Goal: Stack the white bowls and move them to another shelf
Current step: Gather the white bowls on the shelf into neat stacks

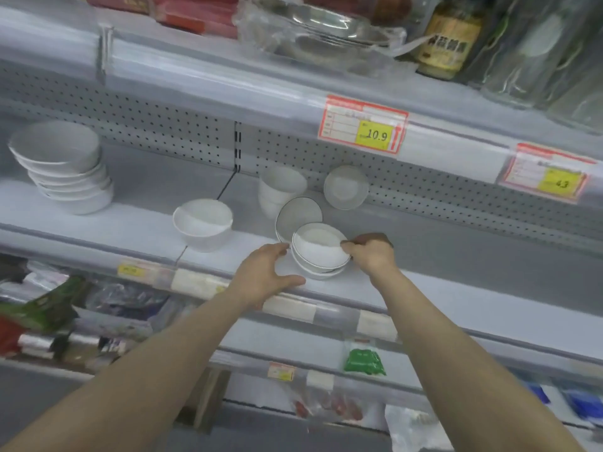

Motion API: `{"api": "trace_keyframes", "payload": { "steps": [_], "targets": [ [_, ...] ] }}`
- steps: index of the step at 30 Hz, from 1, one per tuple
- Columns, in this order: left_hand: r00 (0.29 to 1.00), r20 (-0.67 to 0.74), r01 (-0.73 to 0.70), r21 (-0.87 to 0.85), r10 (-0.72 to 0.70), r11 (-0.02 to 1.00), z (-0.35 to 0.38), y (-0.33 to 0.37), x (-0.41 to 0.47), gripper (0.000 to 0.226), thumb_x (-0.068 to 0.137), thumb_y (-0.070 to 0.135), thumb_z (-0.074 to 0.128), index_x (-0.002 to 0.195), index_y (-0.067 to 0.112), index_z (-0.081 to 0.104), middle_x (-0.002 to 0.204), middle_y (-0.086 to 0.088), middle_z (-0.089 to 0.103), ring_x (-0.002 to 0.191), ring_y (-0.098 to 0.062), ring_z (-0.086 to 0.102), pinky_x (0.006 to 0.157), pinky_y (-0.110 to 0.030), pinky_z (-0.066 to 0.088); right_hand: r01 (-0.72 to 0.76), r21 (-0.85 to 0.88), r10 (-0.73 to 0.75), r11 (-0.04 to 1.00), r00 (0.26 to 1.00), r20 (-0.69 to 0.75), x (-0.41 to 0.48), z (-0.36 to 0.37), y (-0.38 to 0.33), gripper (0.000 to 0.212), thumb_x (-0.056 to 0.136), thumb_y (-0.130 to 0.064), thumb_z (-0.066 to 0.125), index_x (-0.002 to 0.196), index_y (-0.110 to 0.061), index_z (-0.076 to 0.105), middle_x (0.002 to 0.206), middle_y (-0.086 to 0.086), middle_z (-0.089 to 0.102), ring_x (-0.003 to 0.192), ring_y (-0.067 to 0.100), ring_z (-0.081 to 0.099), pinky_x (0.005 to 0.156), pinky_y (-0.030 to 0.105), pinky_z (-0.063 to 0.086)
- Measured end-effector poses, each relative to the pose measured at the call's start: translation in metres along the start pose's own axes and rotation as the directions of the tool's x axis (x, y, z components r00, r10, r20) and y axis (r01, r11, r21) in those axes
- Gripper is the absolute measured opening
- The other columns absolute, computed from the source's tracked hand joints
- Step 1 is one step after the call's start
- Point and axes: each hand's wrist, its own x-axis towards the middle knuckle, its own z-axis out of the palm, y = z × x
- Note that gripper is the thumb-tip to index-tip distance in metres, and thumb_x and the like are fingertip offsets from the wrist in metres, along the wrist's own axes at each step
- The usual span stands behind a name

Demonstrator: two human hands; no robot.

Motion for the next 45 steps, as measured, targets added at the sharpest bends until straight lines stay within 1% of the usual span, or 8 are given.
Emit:
{"api": "trace_keyframes", "payload": {
  "steps": [5,11,14,21,27,36,41,45],
  "targets": [
    [0.993,-0.116,0.003,0.041,0.002,0.999,0.018,0.013,0.0,0.075,0.068,0.056,0.082,0.131,0.025,0.057,0.12,0.006,0.065,0.111,-0.018,0.057,0.082,-0.026,0.039,0.144,-0.159,-0.122,0.977,0.983,0.14,0.011,-0.008,0.0,0.027,0.085,-0.029,0.068,0.106,-0.011,0.07,0.106,0.006,0.07,0.103,0.027,0.064,0.085,0.031,0.051],
    [0.985,-0.172,0.026,0.027,-0.021,0.999,0.024,0.02,0.001,0.072,0.067,0.054,0.083,0.128,0.022,0.059,0.117,0.005,0.067,0.109,-0.017,0.058,0.079,-0.025,0.038,0.18,-0.324,-0.116,0.929,0.972,0.206,0.024,-0.011,-0.006,0.025,0.089,-0.039,0.057,0.091,-0.019,0.072,0.1,0.004,0.071,0.102,0.027,0.065,0.085,0.03,0.051],
    [0.985,-0.172,0.029,0.035,-0.022,0.999,0.023,0.021,0.001,0.077,0.064,0.06,0.08,0.128,0.023,0.059,0.119,0.006,0.066,0.109,-0.015,0.057,0.08,-0.024,0.038,0.291,-0.441,-0.269,0.849,0.957,0.112,0.033,-0.008,-0.017,0.024,0.085,-0.034,0.049,0.072,-0.02,0.063,0.079,0.001,0.064,0.096,0.03,0.062,0.079,0.031,0.049],
    [0.988,-0.148,0.043,0.031,-0.038,0.999,0.023,0.017,0.0,0.086,0.057,0.078,0.066,0.127,0.029,0.057,0.114,0.012,0.067,0.107,-0.011,0.059,0.089,-0.034,0.05,0.609,-0.551,-0.684,0.571,0.723,0.091,0.062,0.01,-0.046,0.033,0.09,-0.024,0.051,0.121,-0.029,0.062,0.099,0.001,0.07,0.105,0.032,0.046,0.073,0.034,0.023],
    [0.988,-0.15,0.037,0.081,-0.024,0.996,0.026,0.014,0.0,0.08,0.063,0.075,0.065,0.128,0.03,0.057,0.116,0.012,0.067,0.106,-0.011,0.058,0.089,-0.034,0.05,0.653,-0.544,-0.735,0.527,0.672,0.094,0.074,0.025,-0.054,0.009,0.088,-0.028,0.057,0.079,-0.027,0.057,0.078,0.001,0.065,0.099,0.029,0.048,0.072,0.034,0.022],
    [0.99,-0.14,0.051,0.134,-0.032,0.99,0.028,0.009,0.003,0.082,0.064,0.079,0.058,0.13,0.03,0.056,0.119,0.01,0.065,0.109,-0.015,0.055,0.09,-0.03,0.045,0.663,-0.51,-0.814,0.548,0.562,-0.143,0.071,0.021,-0.052,0.015,0.085,-0.021,0.067,0.072,-0.017,0.068,0.066,0.002,0.062,0.089,0.03,0.054,0.07,0.033,0.024],
    [0.987,-0.147,0.08,0.125,-0.062,0.989,0.027,0.015,0.003,0.085,0.056,0.082,0.055,0.123,0.03,0.058,0.109,0.011,0.065,0.101,-0.013,0.048,0.076,-0.027,0.037,0.531,-0.235,-0.575,0.814,0.683,-0.45,0.072,-0.016,-0.045,0.017,0.089,-0.024,0.06,0.081,-0.013,0.071,0.078,0.007,0.069,0.09,0.032,0.057,0.073,0.034,0.038],
    [0.987,-0.145,0.086,0.12,-0.068,0.989,0.025,0.019,0.002,0.093,0.052,0.083,0.053,0.126,0.027,0.057,0.113,0.01,0.065,0.11,-0.018,0.051,0.079,-0.029,0.04,0.423,-0.062,-0.421,0.904,0.856,-0.301,0.064,-0.043,-0.034,0.019,0.088,-0.021,0.059,0.07,-0.018,0.065,0.07,0.002,0.065,0.079,0.026,0.059,0.062,0.027,0.036]
  ]
}}
